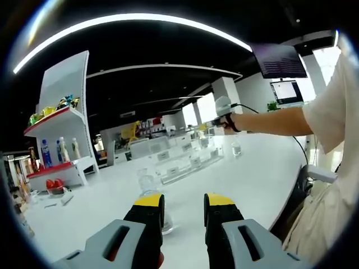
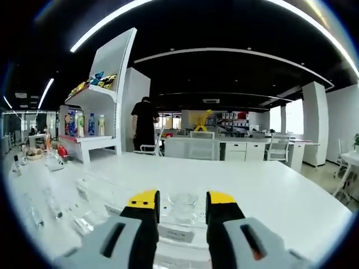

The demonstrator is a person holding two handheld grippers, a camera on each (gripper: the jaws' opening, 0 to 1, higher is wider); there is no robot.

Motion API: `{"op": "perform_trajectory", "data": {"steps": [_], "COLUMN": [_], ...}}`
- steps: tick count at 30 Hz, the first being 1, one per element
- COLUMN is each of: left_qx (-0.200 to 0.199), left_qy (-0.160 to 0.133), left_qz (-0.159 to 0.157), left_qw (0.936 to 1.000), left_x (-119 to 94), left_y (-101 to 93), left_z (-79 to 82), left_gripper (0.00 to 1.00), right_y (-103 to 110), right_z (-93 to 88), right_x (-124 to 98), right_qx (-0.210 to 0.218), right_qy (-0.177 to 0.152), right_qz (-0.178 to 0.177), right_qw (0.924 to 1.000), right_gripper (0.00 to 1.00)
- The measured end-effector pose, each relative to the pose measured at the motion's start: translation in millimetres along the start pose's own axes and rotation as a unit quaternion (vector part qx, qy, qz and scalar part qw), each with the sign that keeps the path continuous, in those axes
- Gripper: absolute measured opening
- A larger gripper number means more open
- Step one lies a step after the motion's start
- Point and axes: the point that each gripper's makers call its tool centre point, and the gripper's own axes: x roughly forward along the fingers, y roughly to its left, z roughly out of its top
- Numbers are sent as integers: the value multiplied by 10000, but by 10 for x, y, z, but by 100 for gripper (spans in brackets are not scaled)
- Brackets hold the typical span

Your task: Identify the label on the chemical reagent bottle, grasp the chemical reagent bottle, and place it in the designated position on the reagent rack

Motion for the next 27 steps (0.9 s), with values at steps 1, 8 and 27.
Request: {"op": "perform_trajectory", "data": {"steps": [1, 8, 27], "left_qx": [-2, 22, -67], "left_qy": [-5, -72, -240], "left_qz": [2, 30, 240], "left_qw": [10000, 10000, 9994], "left_x": [-3, -39, -168], "left_y": [1, -9, -30], "left_z": [3, 55, 141], "left_gripper": [29, 29, 29], "right_y": [0, 81, 90], "right_z": [8, 199, 474], "right_x": [-5, -193, -1102], "right_qx": [-4, 54, -214], "right_qy": [-5, -190, -556], "right_qz": [3, 245, 756], "right_qw": [10000, 9995, 9954], "right_gripper": [32, 33, 33]}}
